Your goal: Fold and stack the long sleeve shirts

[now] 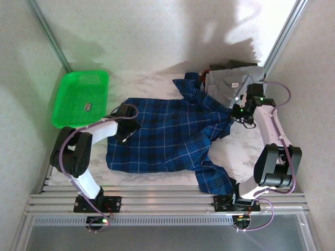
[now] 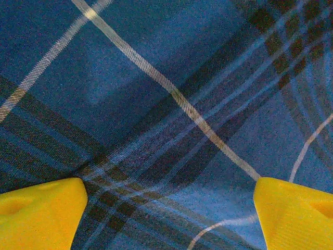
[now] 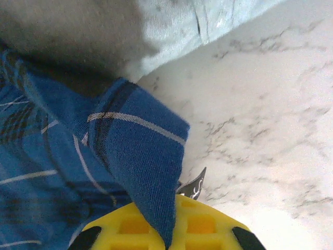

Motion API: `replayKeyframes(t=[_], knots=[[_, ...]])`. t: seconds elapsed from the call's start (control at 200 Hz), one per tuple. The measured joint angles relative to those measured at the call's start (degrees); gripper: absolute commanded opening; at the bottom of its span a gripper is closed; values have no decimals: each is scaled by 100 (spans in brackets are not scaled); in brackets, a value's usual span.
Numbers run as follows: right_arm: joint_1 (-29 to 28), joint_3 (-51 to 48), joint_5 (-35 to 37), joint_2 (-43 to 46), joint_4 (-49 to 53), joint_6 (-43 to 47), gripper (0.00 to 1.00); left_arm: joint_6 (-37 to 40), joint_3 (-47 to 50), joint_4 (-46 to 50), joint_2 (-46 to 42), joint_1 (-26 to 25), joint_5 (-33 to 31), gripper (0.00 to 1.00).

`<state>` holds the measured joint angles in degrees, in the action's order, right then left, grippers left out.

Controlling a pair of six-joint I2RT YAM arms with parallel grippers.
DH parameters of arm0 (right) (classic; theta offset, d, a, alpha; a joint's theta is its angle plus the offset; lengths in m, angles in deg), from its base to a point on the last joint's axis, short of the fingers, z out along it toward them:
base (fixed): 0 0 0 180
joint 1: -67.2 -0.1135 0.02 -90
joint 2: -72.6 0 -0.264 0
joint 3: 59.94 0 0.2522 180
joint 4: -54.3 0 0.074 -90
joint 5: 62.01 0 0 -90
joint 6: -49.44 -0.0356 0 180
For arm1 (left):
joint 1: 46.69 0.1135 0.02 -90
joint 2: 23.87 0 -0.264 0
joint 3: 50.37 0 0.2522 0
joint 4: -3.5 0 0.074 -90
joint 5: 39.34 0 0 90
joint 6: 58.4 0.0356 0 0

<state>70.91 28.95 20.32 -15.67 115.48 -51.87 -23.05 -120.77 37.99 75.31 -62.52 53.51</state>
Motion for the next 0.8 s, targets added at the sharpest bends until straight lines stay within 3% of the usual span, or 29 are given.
replayKeyframes(t=[0.16, 0.34, 0.385, 0.445, 0.506, 0.666, 0.796], knots=[[-210, 293, 17, -164, 17, 289, 6, 721, -476, -125, 413, 227, -136, 85], [-1414, 315, 647, -354, 289, 446, 8, 1329, -737, -278, 658, 227, -138, 86], [-1668, 295, 822, -446, 343, 402, 17, 1408, -743, -334, 680, 236, -136, 86], [-1912, 164, 973, -479, 295, 291, 43, 1471, -743, -391, 697, 262, -118, 87], [-2013, 33, 1032, -461, 291, 136, 54, 1550, -743, -463, 717, 295, -107, 88], [-1781, -52, 1047, -184, 262, -208, 77, 1674, -743, -575, 730, 348, -55, 90], [-1451, -46, 837, 640, 297, -352, 78, 1779, -743, -612, 734, 378, 52, 91]])
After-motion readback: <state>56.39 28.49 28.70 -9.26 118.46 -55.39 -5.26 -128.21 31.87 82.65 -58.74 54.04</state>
